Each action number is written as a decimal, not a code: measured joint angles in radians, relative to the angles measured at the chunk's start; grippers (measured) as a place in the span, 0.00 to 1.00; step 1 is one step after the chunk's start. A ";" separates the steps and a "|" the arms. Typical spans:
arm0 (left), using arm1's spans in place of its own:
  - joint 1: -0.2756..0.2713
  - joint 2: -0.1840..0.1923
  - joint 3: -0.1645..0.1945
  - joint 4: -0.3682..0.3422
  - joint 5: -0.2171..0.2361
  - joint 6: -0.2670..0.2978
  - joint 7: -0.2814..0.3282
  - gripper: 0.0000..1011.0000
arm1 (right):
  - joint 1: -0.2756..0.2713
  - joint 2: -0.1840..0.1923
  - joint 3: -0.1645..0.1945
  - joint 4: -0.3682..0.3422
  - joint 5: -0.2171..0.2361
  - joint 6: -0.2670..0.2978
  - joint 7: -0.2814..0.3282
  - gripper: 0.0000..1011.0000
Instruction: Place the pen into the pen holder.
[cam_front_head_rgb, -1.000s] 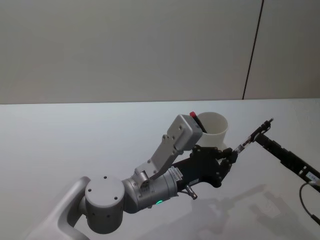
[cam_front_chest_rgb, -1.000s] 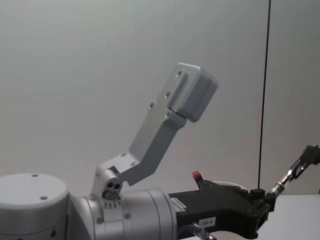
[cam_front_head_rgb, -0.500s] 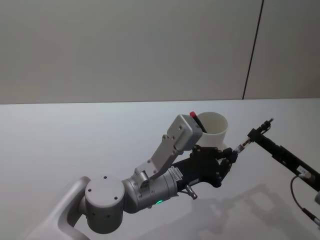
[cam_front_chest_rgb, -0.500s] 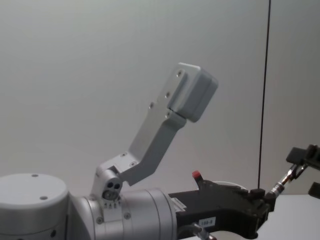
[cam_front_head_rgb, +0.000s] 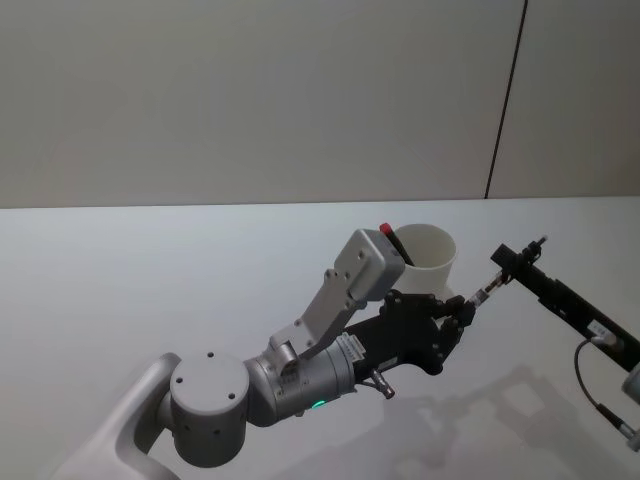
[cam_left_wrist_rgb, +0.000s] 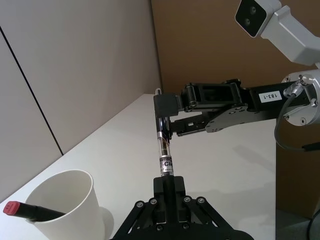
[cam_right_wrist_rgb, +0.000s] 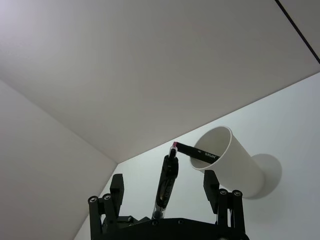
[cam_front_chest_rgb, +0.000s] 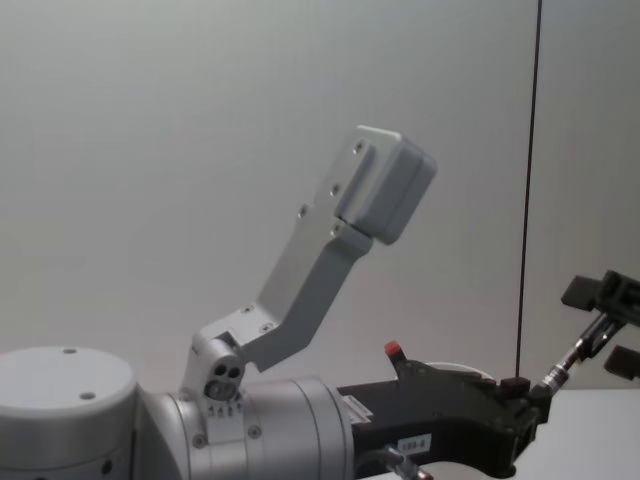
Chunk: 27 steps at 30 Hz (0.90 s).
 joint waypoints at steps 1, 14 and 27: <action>0.000 0.000 0.000 0.000 0.000 0.000 0.000 0.13 | 0.002 0.001 -0.001 0.001 0.001 -0.003 0.003 0.99; 0.000 0.000 0.000 0.000 0.000 0.000 0.000 0.13 | 0.013 0.006 -0.014 0.008 0.016 -0.016 0.006 0.99; 0.000 0.000 0.000 0.000 0.000 0.000 0.000 0.13 | 0.017 0.011 -0.025 0.007 0.042 -0.001 -0.031 0.79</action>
